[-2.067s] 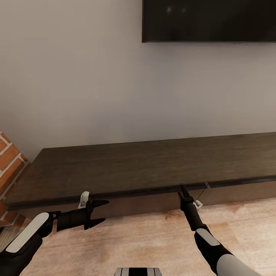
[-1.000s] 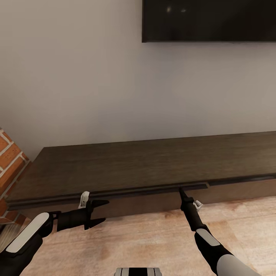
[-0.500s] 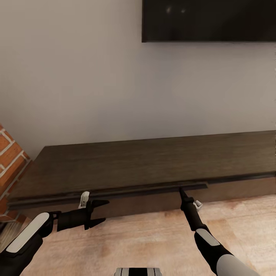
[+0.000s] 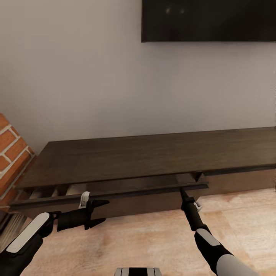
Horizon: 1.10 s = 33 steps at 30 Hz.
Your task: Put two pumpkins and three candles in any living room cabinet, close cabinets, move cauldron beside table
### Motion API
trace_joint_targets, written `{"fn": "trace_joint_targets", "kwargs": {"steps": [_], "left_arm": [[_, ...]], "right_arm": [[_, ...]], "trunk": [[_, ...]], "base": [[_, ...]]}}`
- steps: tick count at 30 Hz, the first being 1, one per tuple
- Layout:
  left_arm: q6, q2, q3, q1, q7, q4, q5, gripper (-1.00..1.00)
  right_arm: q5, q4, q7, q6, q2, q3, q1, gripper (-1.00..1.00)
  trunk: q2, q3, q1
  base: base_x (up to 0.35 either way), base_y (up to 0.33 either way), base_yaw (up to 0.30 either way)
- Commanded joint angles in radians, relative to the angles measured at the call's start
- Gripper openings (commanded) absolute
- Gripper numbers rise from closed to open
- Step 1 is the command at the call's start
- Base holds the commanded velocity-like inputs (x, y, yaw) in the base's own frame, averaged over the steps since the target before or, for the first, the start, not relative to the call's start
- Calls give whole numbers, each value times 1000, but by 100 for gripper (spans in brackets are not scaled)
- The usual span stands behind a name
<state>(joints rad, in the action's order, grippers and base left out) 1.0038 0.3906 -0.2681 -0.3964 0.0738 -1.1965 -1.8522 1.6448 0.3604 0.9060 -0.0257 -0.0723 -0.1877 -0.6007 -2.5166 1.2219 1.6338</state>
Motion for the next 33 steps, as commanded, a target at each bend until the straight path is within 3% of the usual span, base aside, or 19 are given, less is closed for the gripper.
{"fn": "trace_joint_targets", "kwargs": {"steps": [1,33], "left_arm": [[1,1,-2,-1,8,0,-10,100],[1,2,-13,-1,8,-2,-10,100]], "right_arm": [[0,3,11,-5,0,-29,-1,-100],[0,2,11,-5,0,-29,-1,-100]], "trunk": [[0,1,-1],[0,1,-1]], "base": [[-274,0,0],[-261,0,0]]}}
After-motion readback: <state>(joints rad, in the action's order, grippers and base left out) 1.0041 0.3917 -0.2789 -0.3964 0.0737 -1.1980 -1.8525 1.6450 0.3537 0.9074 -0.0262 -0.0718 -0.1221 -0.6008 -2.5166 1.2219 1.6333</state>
